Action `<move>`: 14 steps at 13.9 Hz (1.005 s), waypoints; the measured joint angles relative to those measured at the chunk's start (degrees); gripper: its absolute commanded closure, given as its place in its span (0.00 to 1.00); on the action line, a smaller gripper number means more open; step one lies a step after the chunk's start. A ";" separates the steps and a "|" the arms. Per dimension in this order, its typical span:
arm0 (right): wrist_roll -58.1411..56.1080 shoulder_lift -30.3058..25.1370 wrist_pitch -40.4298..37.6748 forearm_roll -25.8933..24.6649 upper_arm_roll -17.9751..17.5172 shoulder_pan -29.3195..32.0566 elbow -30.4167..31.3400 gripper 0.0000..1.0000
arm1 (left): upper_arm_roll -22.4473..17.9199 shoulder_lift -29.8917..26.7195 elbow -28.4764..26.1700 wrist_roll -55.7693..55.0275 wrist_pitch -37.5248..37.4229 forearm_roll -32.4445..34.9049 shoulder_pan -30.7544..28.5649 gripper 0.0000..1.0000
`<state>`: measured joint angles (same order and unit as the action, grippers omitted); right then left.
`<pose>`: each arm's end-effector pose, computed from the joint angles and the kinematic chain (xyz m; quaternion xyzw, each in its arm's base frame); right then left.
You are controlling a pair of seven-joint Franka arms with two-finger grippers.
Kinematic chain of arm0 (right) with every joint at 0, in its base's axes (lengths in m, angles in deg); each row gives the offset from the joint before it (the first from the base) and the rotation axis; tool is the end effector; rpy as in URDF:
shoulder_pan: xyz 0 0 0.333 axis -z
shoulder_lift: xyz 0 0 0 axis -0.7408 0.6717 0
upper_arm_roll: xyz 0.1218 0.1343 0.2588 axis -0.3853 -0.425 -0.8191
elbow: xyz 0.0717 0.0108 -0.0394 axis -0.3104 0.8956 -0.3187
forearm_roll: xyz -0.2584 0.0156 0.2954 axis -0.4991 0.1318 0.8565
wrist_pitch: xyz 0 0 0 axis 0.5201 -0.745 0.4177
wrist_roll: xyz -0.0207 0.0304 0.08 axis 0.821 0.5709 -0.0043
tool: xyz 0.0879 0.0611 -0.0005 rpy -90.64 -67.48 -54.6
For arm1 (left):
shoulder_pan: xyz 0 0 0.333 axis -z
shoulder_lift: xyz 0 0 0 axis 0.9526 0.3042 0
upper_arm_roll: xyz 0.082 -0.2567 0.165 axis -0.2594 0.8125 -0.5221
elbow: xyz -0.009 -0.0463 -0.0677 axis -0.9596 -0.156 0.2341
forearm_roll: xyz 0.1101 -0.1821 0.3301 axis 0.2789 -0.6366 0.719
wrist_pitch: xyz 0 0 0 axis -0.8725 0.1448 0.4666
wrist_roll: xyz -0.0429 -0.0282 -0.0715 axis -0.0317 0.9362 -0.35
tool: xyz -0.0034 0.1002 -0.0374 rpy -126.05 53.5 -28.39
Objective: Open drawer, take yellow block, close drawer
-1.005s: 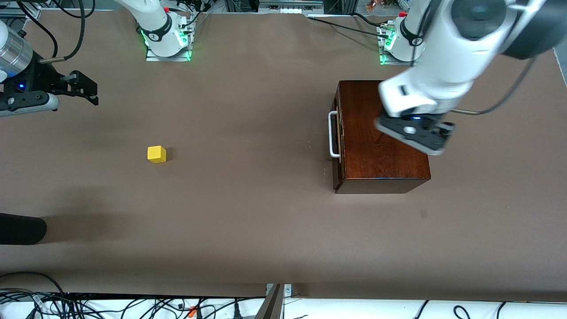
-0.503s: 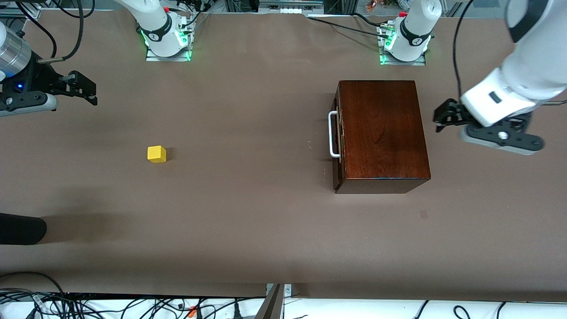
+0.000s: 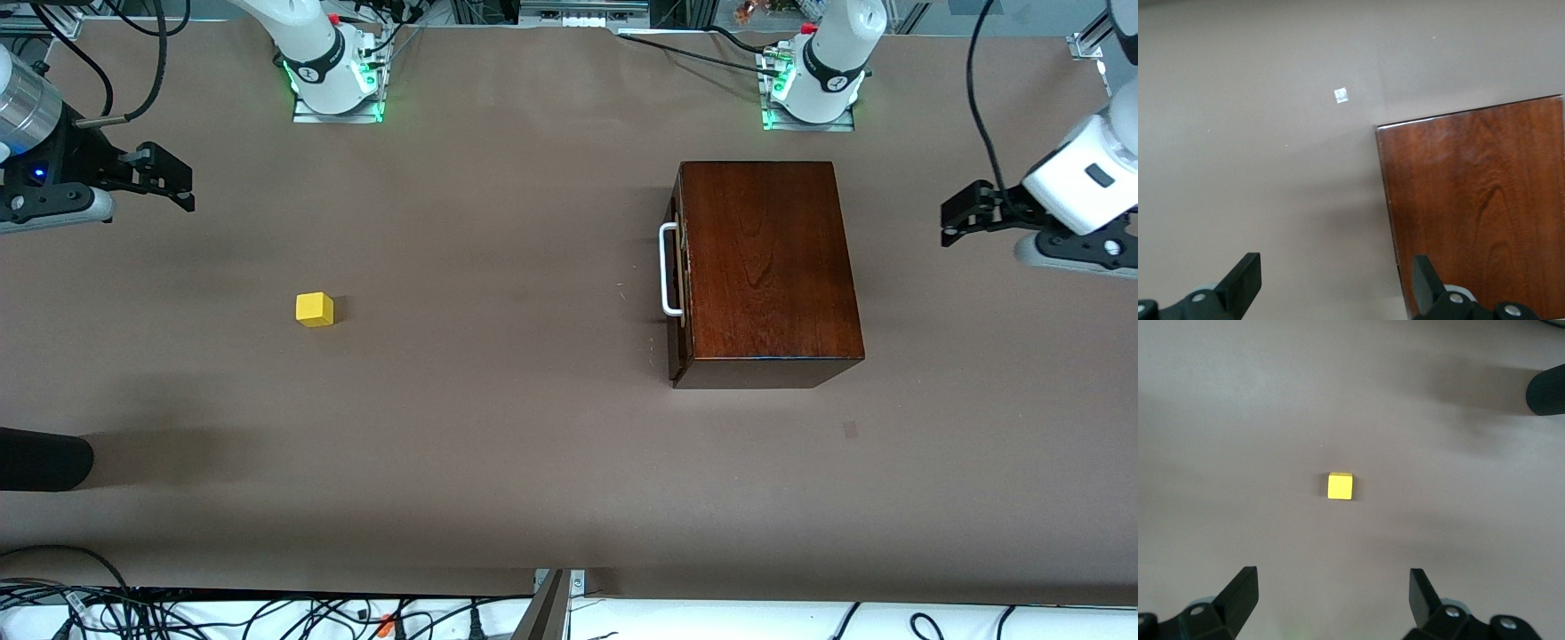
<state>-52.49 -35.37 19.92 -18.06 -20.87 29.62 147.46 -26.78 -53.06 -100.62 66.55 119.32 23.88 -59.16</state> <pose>0.5502 0.0466 0.6126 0.9955 0.0925 -0.0119 0.0182 0.5793 -0.0258 0.6064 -0.9970 0.0704 0.0227 0.0204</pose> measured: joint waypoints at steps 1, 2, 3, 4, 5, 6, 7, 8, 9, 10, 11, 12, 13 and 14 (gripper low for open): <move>0.00 0.00 -0.01 0.00 0.00 0.01 0.00 0.00 | 0.23 -0.15 -0.58 0.32 0.29 0.00 -0.88 0.00; 0.00 0.01 -0.03 0.00 0.00 0.03 0.00 0.00 | 1.05 -0.20 -0.86 0.37 0.43 0.00 -1.94 0.00; 0.00 0.01 -0.06 0.00 0.01 0.05 0.00 0.00 | 2.64 -0.36 -1.16 0.37 0.50 0.00 -3.35 0.00; 0.00 0.01 -0.09 0.00 0.02 0.05 0.00 0.00 | 4.75 -0.64 -1.52 0.37 0.56 0.00 -4.93 0.00; 0.00 0.02 -0.13 0.00 0.02 0.05 0.00 0.00 | 6.54 -0.97 -1.78 0.34 0.59 0.00 -5.94 0.00; 0.00 0.03 -0.32 0.00 0.01 0.05 0.00 0.00 | 7.64 -1.29 -1.95 0.19 0.60 0.00 -6.28 0.00; 0.00 0.05 -0.89 0.00 0.01 0.05 0.00 0.00 | 8.27 -1.53 -2.01 0.04 0.60 0.00 -6.31 0.00; -0.01 0.07 -1.74 0.00 0.01 0.05 0.00 0.00 | 8.62 -1.71 -2.05 -0.19 0.60 0.00 -6.31 0.00; -0.06 0.09 -2.39 0.00 0.01 0.05 0.00 0.00 | 8.72 -1.94 -2.24 -0.72 0.60 0.00 -6.33 0.00; -0.52 0.09 -2.64 0.00 0.00 0.04 0.00 0.00 | 8.73 -2.36 -2.75 -1.69 0.61 0.00 -6.39 0.00; -1.47 0.10 -2.68 0.00 0.00 0.04 0.00 0.00 | 8.73 -2.92 -3.48 -3.21 0.68 -0.04 -6.46 0.00; -2.31 0.10 -2.68 0.00 0.00 0.04 0.00 0.00 | 8.73 -3.39 -4.03 -4.46 0.81 -0.07 -6.50 0.00; -2.66 0.10 -2.72 0.00 0.00 0.04 0.00 0.00 | 8.74 -3.85 -4.50 -5.15 0.96 -0.08 -6.51 0.00; -2.77 0.10 -2.79 0.00 0.00 0.04 0.00 0.00 | 8.75 -4.20 -4.86 -5.47 1.06 -0.08 -6.52 0.00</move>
<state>-55.26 -35.26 17.14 -18.06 -20.87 29.66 147.46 -18.03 -57.25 -105.48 61.08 120.38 23.80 -65.68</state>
